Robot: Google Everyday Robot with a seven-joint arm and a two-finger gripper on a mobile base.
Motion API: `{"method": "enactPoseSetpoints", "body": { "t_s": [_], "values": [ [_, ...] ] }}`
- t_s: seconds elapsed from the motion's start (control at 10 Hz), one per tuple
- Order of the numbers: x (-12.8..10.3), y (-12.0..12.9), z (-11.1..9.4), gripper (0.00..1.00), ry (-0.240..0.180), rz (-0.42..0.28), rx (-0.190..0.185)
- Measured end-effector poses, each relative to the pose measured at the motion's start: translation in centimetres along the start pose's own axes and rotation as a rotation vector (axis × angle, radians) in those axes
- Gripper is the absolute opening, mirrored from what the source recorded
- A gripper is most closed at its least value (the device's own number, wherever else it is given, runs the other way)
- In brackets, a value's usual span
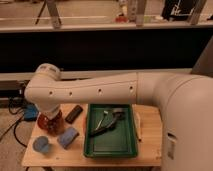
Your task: Place grapes in plastic cup
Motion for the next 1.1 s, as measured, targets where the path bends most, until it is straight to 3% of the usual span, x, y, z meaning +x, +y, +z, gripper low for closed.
{"method": "enactPoseSetpoints", "body": {
  "t_s": [0.5,1.1],
  "values": [
    [-1.8,-0.3,-0.3,0.0,-0.01,-0.083,0.046],
    [-3.7,-0.8,-0.1,0.0,-0.026,-0.157,0.061]
  ]
}}
